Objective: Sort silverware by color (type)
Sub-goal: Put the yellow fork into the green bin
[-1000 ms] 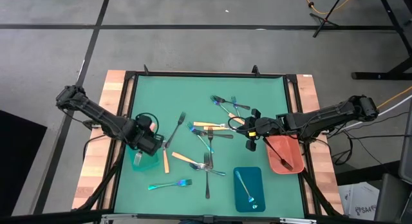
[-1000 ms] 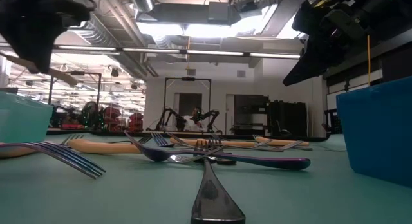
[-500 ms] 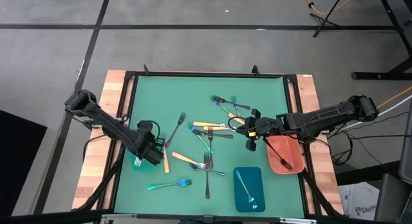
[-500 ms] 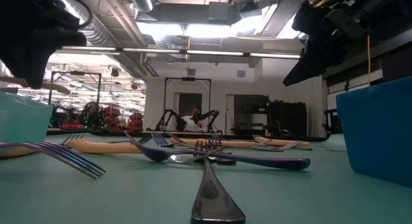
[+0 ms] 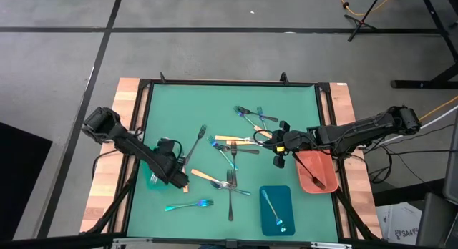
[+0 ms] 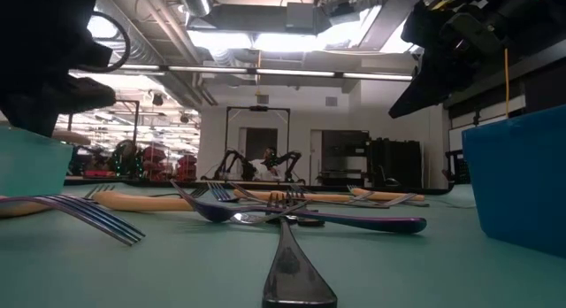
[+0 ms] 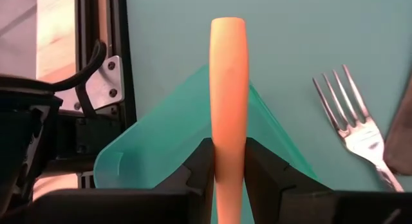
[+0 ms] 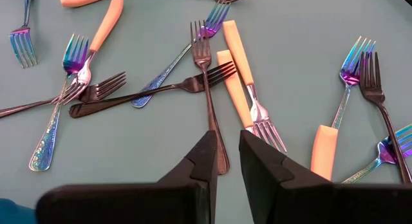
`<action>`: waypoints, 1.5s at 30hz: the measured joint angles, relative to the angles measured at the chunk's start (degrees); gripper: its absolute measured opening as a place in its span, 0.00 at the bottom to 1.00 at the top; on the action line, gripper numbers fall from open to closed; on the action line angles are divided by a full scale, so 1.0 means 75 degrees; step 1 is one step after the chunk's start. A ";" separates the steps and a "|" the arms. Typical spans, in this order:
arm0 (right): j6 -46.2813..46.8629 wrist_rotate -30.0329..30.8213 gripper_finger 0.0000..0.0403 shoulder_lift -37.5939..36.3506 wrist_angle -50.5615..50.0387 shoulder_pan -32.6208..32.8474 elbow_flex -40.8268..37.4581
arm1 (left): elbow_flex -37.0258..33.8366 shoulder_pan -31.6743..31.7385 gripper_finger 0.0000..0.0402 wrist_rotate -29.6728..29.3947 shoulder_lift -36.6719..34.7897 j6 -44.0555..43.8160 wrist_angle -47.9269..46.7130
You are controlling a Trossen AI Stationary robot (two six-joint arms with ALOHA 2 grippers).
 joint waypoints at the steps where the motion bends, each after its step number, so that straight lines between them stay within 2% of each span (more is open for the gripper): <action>1: 0.0000 0.0000 0.14 0.0000 0.0002 0.0002 0.0000 | 0.0000 0.0000 0.14 0.0000 0.0047 -0.0073 0.0002; 22: 0.0000 0.0000 0.14 0.0000 0.0000 0.0000 0.0000 | 0.0000 -0.0098 0.15 0.0676 0.0219 -0.0099 0.0078; 34: 0.0000 0.0000 0.14 0.0000 0.0000 0.0002 0.0000 | 0.0000 -0.0114 0.27 0.0673 0.0219 -0.0083 0.0110; 45: 0.0000 0.0000 0.14 0.0000 0.0000 0.0002 0.0000 | 0.0000 -0.0114 0.28 0.0647 0.0219 -0.0081 0.0099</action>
